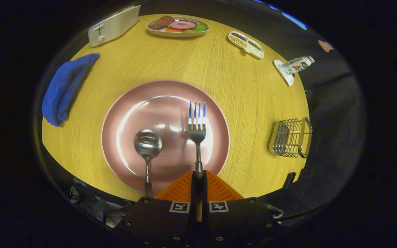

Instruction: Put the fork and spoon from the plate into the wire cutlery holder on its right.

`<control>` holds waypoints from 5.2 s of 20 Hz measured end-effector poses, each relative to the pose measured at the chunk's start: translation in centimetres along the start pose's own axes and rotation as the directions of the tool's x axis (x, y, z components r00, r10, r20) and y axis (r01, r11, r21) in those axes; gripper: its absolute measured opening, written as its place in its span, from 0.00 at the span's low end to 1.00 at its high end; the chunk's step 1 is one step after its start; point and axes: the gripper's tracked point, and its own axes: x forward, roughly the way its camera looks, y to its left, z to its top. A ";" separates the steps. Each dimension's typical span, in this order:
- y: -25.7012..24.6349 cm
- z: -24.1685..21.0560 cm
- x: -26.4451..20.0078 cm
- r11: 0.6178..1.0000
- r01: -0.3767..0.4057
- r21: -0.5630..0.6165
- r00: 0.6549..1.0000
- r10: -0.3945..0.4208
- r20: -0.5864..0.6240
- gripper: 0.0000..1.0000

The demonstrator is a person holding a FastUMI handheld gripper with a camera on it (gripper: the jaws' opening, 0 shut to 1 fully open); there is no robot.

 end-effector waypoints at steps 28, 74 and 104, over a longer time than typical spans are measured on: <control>-20.1 -4.2 0.2 0.894 0.179 0.412 0.957 -0.060 -0.285 0.06; -5.4 4.2 -6.5 0.997 0.043 0.072 0.999 -0.043 -0.007 0.90; 8.4 -6.5 -0.2 0.985 -0.142 -0.094 0.982 0.128 -0.142 0.80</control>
